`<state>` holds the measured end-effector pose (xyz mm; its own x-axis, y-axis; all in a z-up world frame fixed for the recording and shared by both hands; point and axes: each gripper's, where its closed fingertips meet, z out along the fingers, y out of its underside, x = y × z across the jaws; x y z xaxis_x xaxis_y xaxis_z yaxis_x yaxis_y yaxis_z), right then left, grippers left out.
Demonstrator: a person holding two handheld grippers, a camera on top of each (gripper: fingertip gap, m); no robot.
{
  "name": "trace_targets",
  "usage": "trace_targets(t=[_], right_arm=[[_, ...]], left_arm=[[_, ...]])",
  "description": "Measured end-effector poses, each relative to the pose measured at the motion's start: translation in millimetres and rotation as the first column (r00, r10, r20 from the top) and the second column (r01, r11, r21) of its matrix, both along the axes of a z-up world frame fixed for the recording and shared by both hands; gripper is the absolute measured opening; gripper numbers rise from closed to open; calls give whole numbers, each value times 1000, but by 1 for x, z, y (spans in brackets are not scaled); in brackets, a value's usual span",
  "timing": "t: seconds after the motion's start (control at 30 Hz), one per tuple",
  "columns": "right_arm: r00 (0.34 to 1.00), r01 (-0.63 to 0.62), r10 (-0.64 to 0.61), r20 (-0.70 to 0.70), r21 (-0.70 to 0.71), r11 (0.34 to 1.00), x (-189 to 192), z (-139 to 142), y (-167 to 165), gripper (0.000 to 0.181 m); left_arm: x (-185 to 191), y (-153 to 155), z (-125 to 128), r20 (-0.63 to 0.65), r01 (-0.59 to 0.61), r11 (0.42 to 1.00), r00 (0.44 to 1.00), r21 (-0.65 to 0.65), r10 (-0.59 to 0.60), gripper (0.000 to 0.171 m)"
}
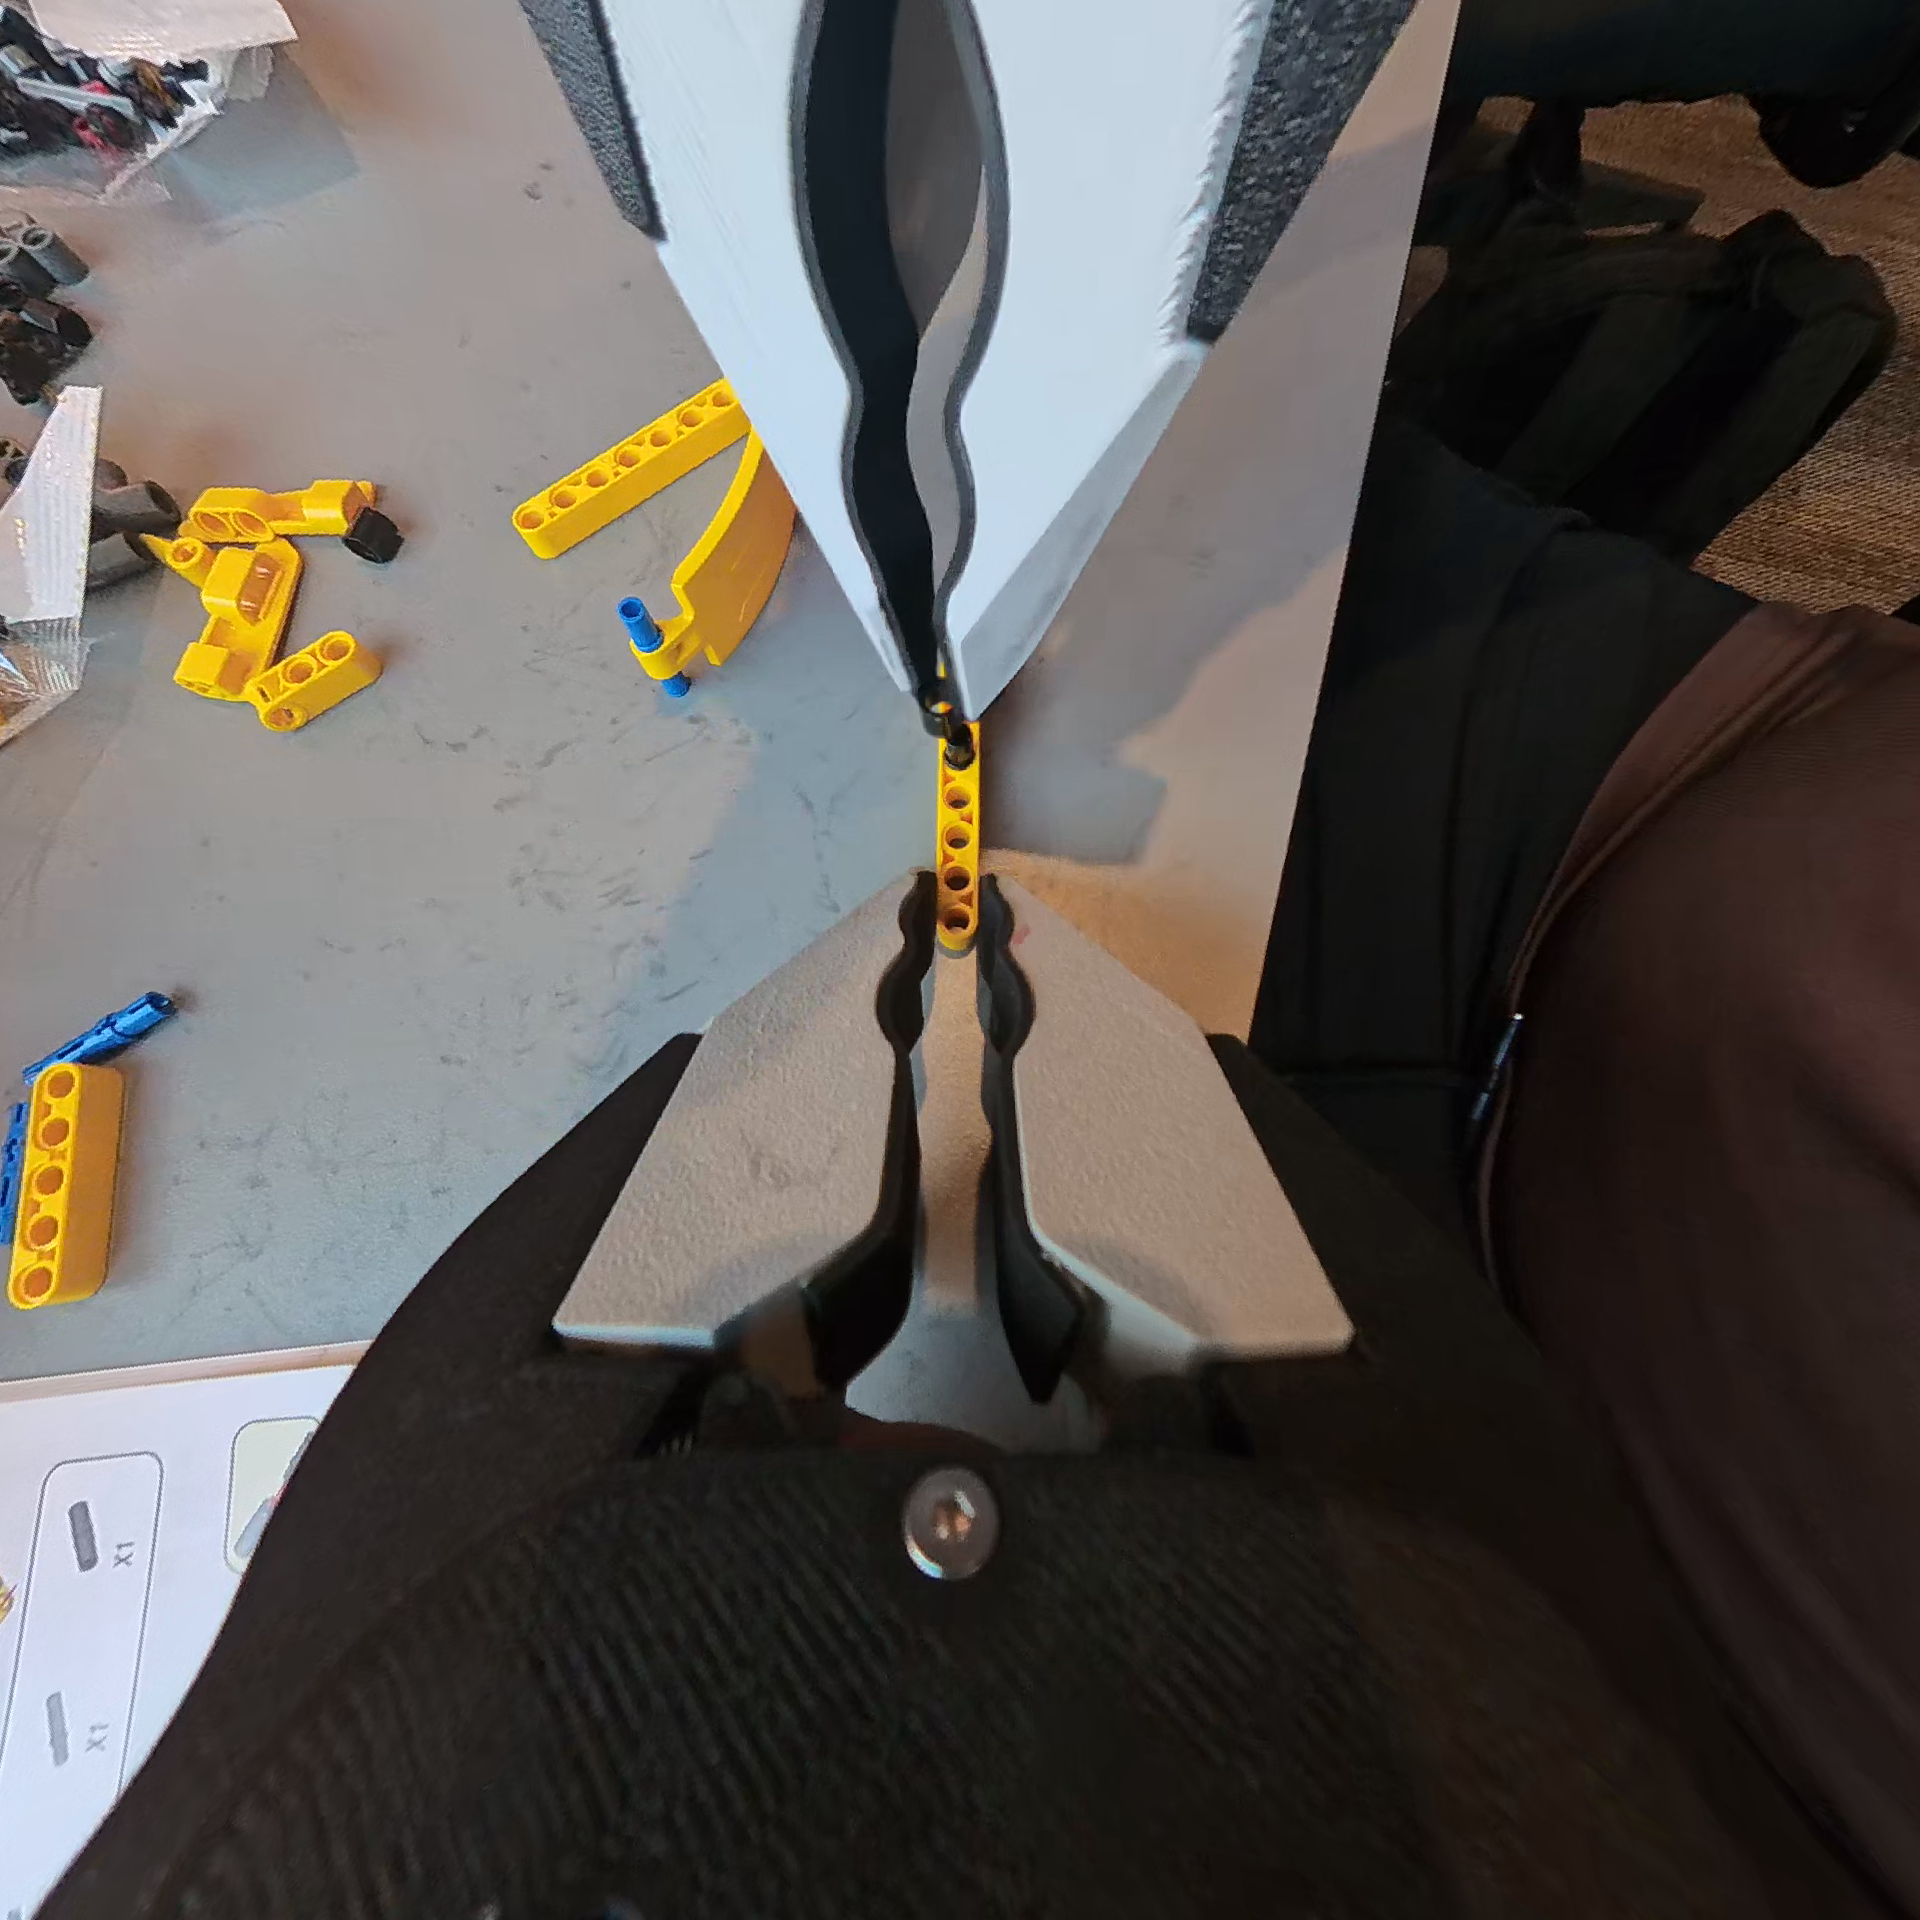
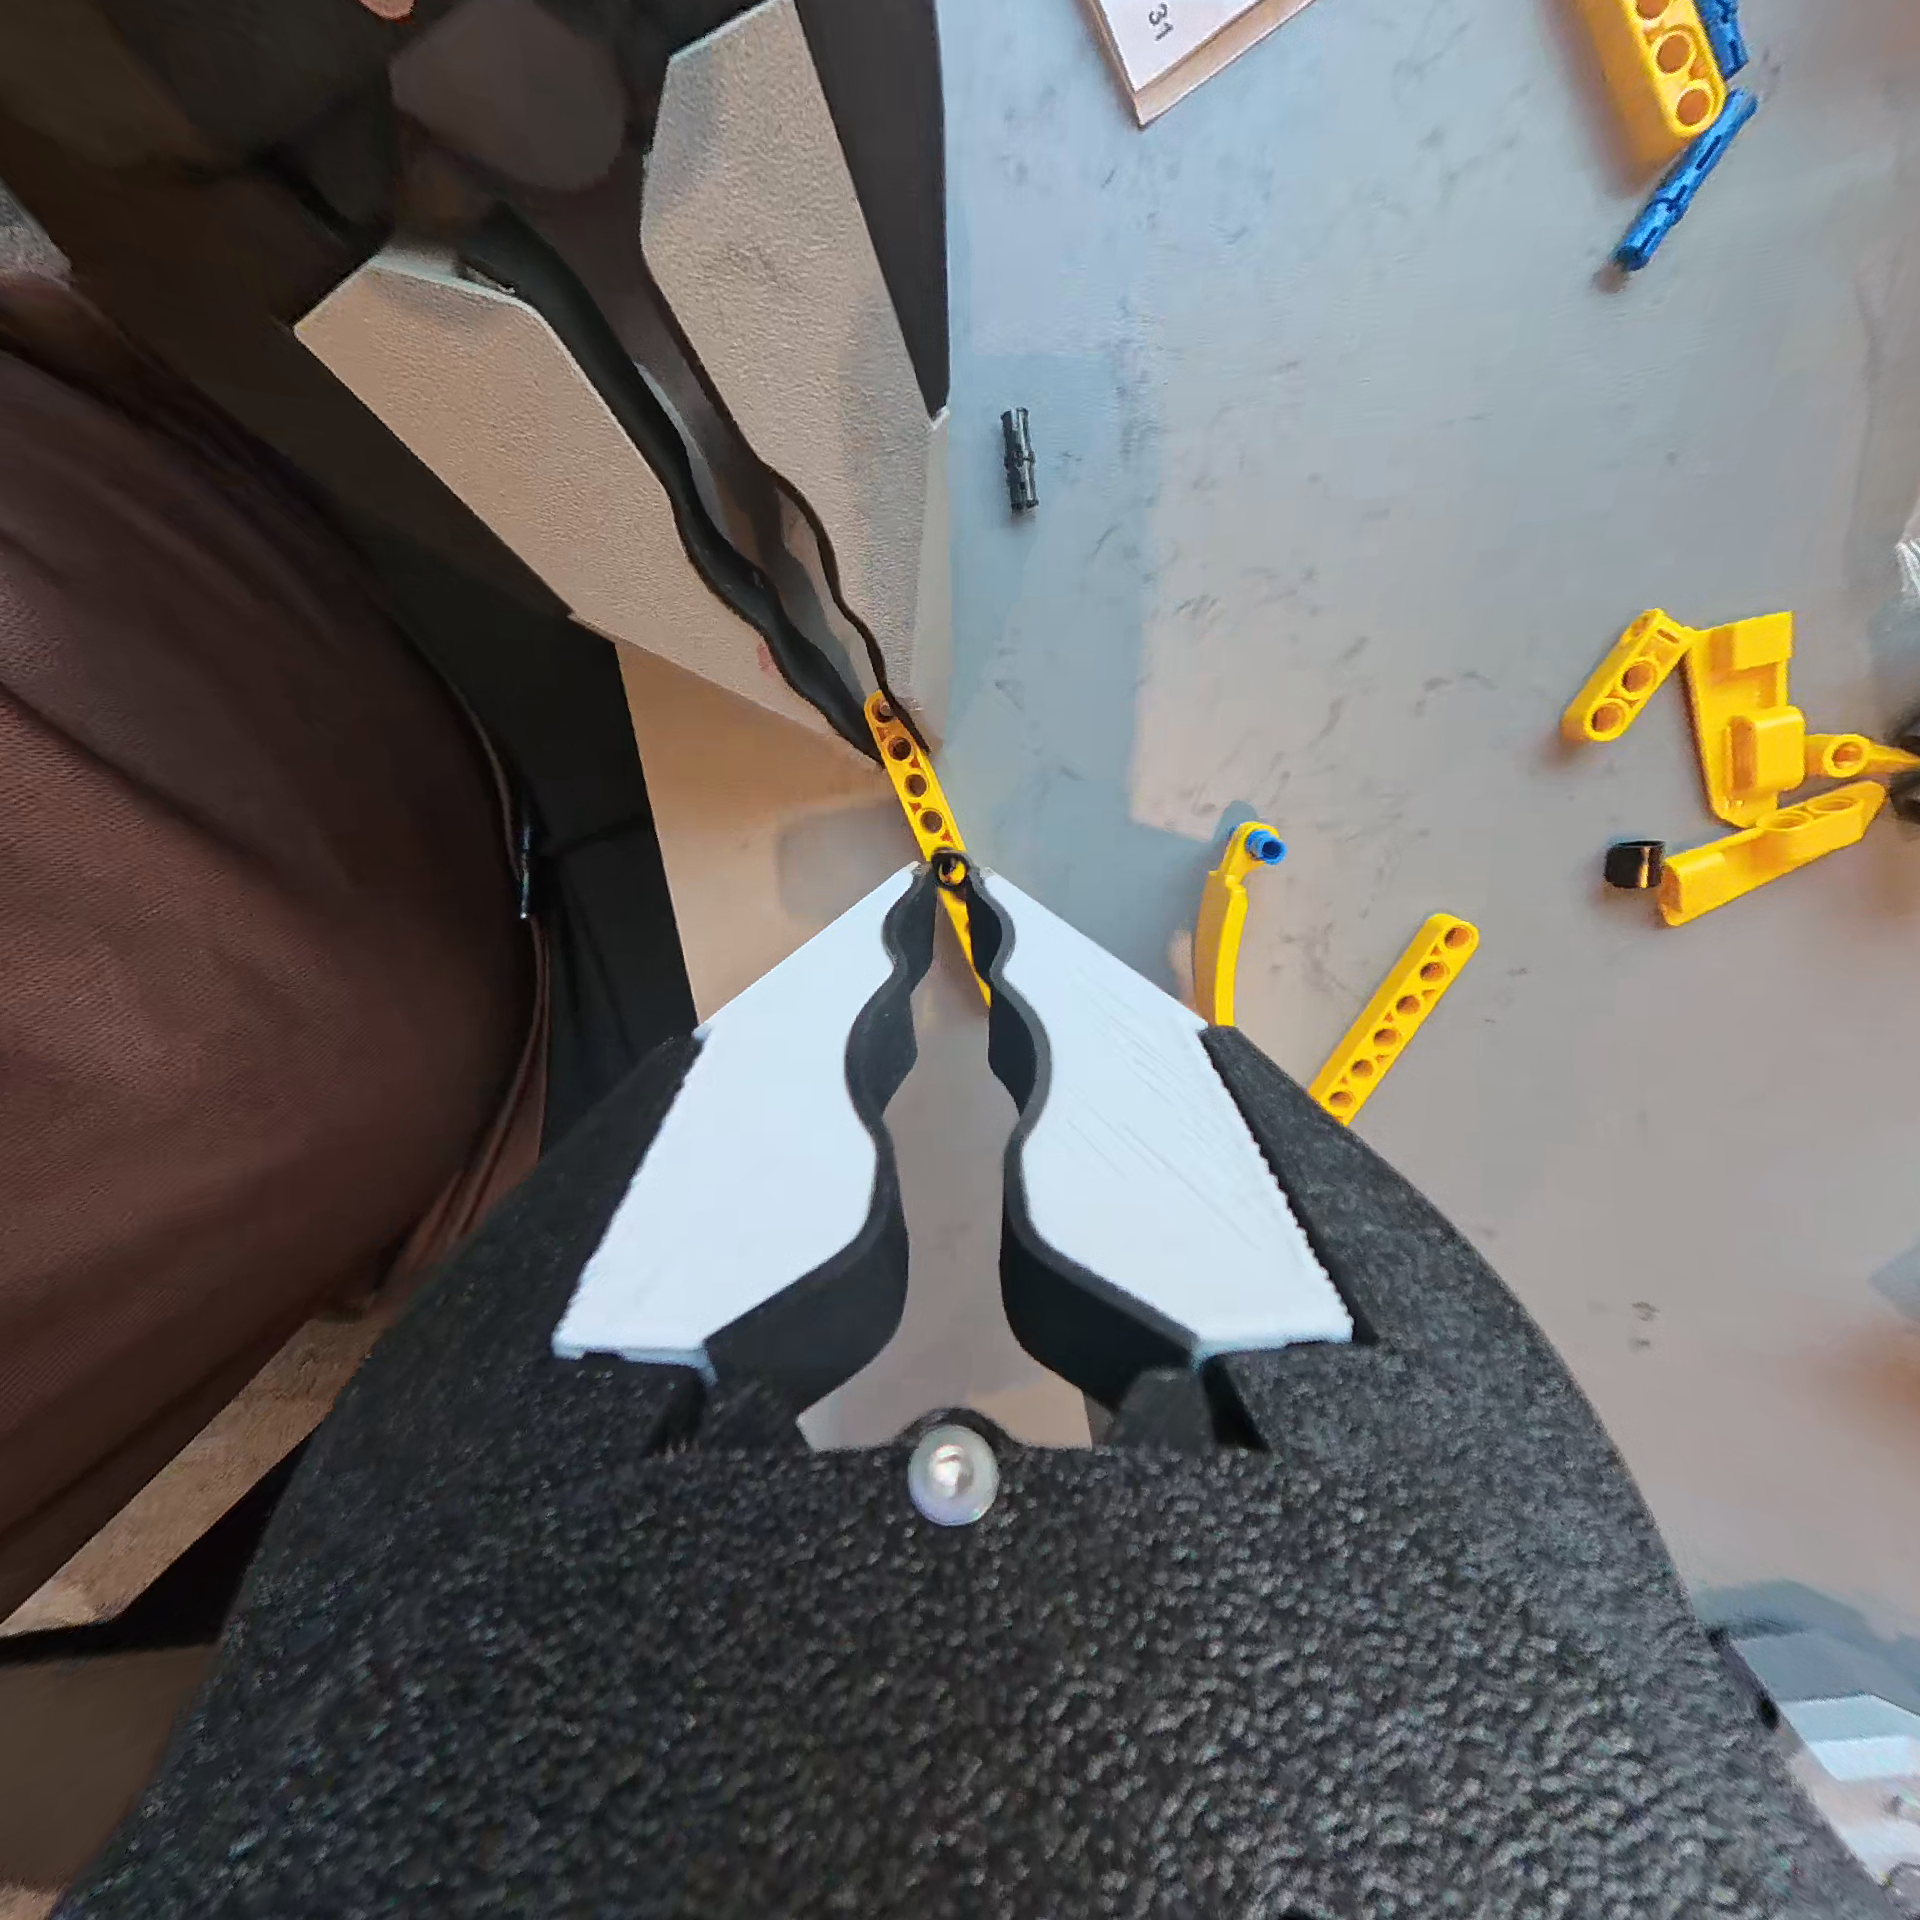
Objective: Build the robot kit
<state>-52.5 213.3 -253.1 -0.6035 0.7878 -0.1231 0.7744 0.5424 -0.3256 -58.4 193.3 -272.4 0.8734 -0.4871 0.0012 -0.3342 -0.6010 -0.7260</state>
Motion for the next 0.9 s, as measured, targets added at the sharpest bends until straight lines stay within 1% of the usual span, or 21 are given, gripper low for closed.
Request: trace_targets(t=[0.3, 0.5, 0.9], right_arm=[[999, -12, 12, -41, 8, 1000, 1, -4, -3, 5], [1000, -15, 15, -2, 11, 1000, 1, -5, -3, 5], [996, -61, 64, -61, 52, 997, 4, -4, -3, 5]], left_arm=[[0, 0, 0, -2, 0, 1000, 1000, 1, 0, 5], [0, 1, 0, 1, 0, 1000, 1000, -1, 0, 4], [0, 1, 0, 6, 1, 1000, 1000, -3, -1, 5]])
